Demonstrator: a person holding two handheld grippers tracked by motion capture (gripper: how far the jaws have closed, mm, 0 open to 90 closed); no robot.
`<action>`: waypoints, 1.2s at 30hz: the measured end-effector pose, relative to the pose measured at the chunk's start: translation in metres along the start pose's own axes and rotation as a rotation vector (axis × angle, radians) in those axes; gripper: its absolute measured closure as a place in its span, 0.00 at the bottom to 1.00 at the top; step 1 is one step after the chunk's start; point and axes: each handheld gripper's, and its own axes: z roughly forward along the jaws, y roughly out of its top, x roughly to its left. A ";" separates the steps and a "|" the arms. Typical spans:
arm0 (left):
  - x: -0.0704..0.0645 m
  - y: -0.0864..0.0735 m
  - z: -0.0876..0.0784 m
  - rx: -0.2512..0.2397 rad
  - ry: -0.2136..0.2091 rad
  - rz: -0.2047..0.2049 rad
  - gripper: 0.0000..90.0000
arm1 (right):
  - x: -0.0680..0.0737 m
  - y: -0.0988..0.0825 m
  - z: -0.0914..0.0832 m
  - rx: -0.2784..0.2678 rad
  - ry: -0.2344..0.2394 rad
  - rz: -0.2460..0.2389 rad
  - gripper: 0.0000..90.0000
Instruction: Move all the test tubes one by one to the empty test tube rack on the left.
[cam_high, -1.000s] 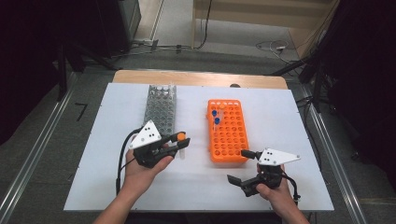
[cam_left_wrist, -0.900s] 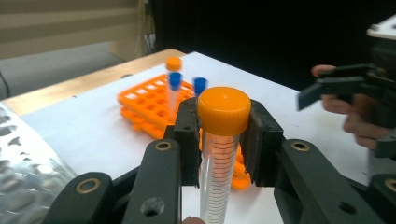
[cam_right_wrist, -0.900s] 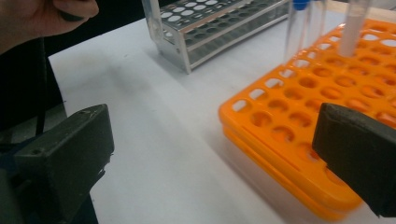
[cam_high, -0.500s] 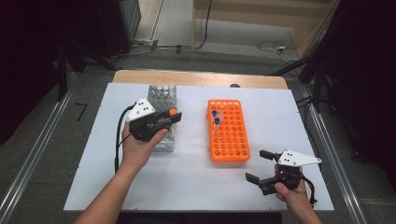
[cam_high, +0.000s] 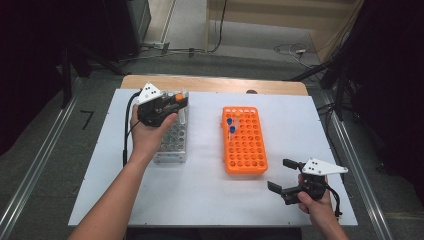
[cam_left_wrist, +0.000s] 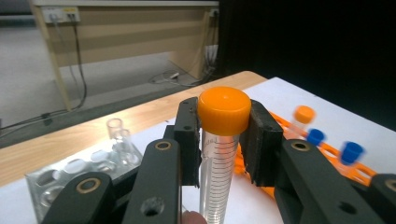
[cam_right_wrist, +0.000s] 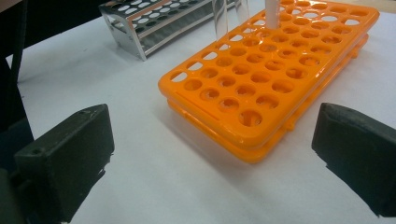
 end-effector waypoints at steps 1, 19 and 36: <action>0.003 0.001 0.003 0.000 0.007 -0.004 0.78 | 0.000 0.000 0.000 0.004 -0.002 -0.001 0.00; 0.039 -0.001 0.056 -0.030 0.150 -0.062 0.78 | -0.005 -0.004 0.002 0.008 -0.010 0.013 0.00; 0.032 -0.009 0.063 0.011 0.220 -0.036 0.77 | -0.005 -0.005 0.003 0.009 -0.005 0.011 0.00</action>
